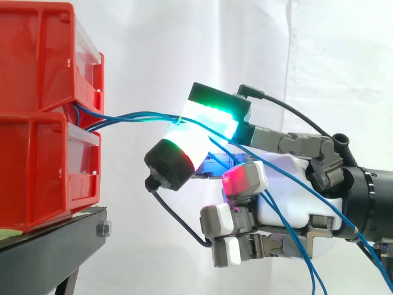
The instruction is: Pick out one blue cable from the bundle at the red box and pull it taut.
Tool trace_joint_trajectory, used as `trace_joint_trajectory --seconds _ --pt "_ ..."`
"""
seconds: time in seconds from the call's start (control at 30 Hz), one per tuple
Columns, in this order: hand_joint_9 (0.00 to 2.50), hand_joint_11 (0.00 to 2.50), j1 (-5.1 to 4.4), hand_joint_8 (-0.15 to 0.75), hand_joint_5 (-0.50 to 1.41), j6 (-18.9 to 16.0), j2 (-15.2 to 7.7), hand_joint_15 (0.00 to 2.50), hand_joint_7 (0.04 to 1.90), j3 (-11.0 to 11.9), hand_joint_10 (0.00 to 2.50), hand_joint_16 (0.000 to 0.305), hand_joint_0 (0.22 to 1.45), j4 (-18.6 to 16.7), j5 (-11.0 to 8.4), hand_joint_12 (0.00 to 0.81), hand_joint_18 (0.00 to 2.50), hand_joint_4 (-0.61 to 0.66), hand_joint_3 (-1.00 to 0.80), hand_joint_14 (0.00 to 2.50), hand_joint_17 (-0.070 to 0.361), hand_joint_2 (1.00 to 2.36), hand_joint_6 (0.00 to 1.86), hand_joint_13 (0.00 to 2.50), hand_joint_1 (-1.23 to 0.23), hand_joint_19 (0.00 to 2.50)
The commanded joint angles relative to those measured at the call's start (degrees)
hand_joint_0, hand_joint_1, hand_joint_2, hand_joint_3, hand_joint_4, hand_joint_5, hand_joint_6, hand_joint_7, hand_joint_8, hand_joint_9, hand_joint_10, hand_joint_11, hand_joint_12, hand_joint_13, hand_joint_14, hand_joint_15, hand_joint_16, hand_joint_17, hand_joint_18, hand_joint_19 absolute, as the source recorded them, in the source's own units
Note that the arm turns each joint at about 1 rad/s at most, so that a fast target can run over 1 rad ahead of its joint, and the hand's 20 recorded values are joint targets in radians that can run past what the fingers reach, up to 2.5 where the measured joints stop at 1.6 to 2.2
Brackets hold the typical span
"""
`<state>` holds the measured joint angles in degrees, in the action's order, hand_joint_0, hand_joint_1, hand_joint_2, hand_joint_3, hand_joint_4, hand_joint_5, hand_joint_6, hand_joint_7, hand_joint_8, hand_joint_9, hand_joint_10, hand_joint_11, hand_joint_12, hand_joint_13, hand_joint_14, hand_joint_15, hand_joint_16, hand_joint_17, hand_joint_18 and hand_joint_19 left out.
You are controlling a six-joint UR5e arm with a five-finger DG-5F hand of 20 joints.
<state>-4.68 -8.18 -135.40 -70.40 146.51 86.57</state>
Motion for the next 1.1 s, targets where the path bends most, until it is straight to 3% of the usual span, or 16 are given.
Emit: trace_joint_trajectory --seconds 0.0,0.13,0.3,0.53,0.73,1.07 --pt "1.44 0.52 0.02 0.327 -0.05 0.0 0.0 0.50 1.05 0.0 0.02 0.068 0.56 0.0 0.00 0.432 0.98 0.05 -0.17 0.02 0.153 1.00 0.84 1.11 -0.46 0.62" --pt "1.45 0.52 0.02 0.326 -0.05 0.0 0.0 0.50 1.05 0.0 0.02 0.068 0.55 0.0 0.00 0.426 0.98 0.06 -0.18 0.02 0.153 1.00 0.84 1.10 -0.52 0.61" --pt "1.41 0.56 0.02 0.324 -0.06 0.0 0.0 0.51 1.07 0.0 0.02 0.064 0.54 0.0 0.00 0.412 0.94 0.07 -0.19 0.02 0.144 1.01 0.85 1.08 -0.69 0.63" --pt "1.31 0.62 0.02 0.263 -0.09 0.1 0.0 0.56 1.07 0.0 0.02 0.048 0.57 0.0 0.00 0.341 0.77 0.06 -0.33 0.02 0.108 1.01 0.87 0.97 -0.75 0.68" --pt "1.27 0.61 0.02 0.241 -0.09 0.5 0.0 0.56 1.03 0.0 0.03 0.046 0.60 0.0 0.00 0.327 0.73 0.06 -0.50 0.02 0.103 1.00 0.87 0.94 -0.82 0.67" --pt "1.24 0.60 0.02 0.230 -0.08 1.2 0.0 0.55 1.06 0.0 0.02 0.044 0.65 0.0 0.00 0.321 0.71 0.00 -0.47 0.02 0.098 1.00 0.87 0.92 -0.89 0.64"
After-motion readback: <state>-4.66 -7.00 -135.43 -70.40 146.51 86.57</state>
